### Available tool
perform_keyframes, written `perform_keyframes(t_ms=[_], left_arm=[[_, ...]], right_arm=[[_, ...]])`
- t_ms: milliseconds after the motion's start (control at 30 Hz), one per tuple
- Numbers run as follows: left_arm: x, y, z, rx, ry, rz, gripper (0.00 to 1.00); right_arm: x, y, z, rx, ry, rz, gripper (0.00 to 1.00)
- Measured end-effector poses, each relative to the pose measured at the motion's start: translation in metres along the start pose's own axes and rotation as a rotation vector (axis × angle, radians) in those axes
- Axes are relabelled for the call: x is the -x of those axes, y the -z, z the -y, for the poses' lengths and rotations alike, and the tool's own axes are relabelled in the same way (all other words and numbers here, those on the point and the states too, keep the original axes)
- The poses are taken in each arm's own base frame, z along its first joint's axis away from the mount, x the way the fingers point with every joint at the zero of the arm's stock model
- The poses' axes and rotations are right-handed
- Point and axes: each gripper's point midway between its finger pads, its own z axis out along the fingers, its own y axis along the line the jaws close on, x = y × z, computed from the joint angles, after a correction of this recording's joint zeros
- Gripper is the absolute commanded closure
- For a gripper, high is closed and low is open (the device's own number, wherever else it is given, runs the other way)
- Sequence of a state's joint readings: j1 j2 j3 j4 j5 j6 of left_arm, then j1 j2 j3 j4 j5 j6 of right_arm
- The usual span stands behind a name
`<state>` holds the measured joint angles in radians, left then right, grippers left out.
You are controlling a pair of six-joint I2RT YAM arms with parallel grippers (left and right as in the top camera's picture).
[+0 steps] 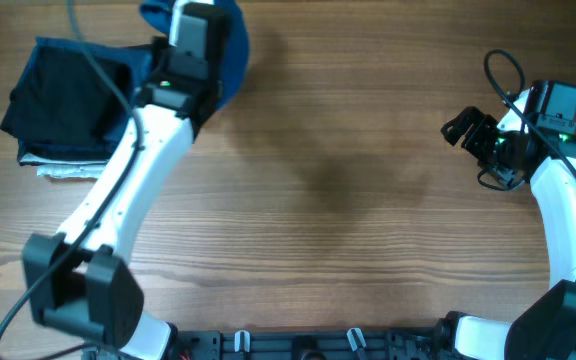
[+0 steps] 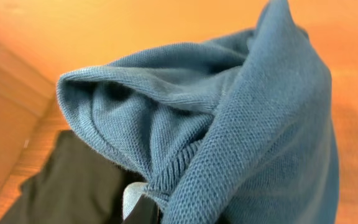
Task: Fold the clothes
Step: 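Carry the bundle leftward with the left gripper onto the clothes stack, then open the left gripper and press the shirt down on the stack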
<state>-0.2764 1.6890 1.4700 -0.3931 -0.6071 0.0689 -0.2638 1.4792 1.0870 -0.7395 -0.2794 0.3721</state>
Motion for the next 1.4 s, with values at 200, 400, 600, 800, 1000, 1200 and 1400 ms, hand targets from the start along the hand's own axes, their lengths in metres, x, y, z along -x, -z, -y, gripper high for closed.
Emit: perform_keyframes(t_ms=[200,400,600,800,1000,1200,1400], left_arm=[[-0.007,-0.021,-0.116,0.185,0.205,-0.032,0.96],[-0.075,-0.040,-0.200,0.244,0.448,-0.224,0.96],[-0.126,-0.060,-0.221,0.239,0.614,-0.361,0.82],[-0.158,-0.069,-0.241,0.292,0.661,-0.435,0.00],[-0.161,-0.053,-0.279,0.372,0.736,-0.404,0.05],[-0.088,-0.003,-0.284,0.223,0.830,-0.171,0.69],[-0.052,-0.006,-0.256,-0.019,0.850,-0.092,0.74]], right_arm=[[0.000,0.000,0.000,0.000,0.000,0.000,0.00],[0.000,0.000,0.000,0.000,0.000,0.001,0.00],[0.001,0.000,0.000,0.001,0.001,0.003,0.01],[0.001,0.000,0.000,0.001,0.001,0.003,0.01],[0.001,0.000,0.000,0.001,0.001,0.003,0.01],[0.001,0.000,0.000,0.001,0.001,0.003,0.01],[0.001,0.000,0.000,0.001,0.001,0.003,0.00]])
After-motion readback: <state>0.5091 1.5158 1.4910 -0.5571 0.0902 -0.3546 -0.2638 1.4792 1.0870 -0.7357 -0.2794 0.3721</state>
